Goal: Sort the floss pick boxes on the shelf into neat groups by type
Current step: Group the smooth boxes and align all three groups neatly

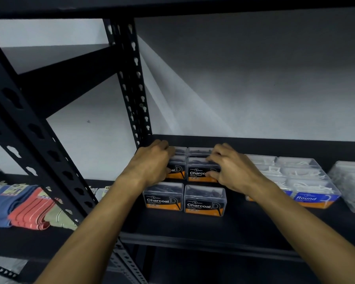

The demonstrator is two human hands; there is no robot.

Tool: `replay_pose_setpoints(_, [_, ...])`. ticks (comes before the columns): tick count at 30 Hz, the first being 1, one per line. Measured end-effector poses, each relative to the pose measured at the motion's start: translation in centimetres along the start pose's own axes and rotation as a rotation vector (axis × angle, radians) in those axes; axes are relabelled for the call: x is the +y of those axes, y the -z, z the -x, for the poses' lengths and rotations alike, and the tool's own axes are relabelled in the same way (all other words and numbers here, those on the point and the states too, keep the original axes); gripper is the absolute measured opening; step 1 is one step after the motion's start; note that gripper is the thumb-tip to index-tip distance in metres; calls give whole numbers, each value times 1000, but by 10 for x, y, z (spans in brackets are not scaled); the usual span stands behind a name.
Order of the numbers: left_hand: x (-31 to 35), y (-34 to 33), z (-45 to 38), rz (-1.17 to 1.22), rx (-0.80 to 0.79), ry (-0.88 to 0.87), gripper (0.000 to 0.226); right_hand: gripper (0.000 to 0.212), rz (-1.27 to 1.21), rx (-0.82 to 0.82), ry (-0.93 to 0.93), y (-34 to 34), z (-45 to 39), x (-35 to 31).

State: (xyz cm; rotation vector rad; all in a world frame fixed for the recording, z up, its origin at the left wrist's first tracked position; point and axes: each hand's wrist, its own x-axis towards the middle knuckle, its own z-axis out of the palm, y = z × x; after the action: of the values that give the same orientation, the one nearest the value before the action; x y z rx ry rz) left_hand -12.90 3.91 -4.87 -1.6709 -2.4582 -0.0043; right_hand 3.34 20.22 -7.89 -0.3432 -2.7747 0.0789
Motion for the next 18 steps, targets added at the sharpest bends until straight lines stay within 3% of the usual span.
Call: replay_pose_setpoints(18, [-3,-4,-1,3,3,-5,44,44,12,20,7,-4,-2,2])
